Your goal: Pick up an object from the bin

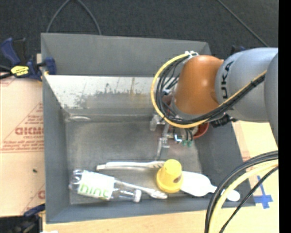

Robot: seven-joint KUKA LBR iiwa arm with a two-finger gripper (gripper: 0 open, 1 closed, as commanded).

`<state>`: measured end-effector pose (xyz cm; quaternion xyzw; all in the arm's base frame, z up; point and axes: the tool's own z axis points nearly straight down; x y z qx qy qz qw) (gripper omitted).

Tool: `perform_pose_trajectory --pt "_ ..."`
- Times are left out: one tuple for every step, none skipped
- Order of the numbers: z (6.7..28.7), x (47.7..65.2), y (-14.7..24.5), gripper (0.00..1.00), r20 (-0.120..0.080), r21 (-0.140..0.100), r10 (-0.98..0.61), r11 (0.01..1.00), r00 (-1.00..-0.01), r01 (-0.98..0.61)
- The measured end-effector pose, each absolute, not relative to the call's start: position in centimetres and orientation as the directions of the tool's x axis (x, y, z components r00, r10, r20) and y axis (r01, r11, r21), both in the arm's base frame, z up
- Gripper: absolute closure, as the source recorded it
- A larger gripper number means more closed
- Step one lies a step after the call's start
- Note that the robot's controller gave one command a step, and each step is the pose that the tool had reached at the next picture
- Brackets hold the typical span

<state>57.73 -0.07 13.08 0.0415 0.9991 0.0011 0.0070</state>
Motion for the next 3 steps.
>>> perform_pose_trajectory --pt "8.7 54.4 2.3 0.00 -0.011 -0.002 -0.360 0.933 -0.933 -0.360" --pt "7.1 56.5 -0.3 1.00 -0.019 -0.002 -0.170 0.985 -0.985 -0.170" --pt "7.1 56.5 -0.3 1.00 -0.019 -0.002 -0.169 0.986 -0.985 -0.169"
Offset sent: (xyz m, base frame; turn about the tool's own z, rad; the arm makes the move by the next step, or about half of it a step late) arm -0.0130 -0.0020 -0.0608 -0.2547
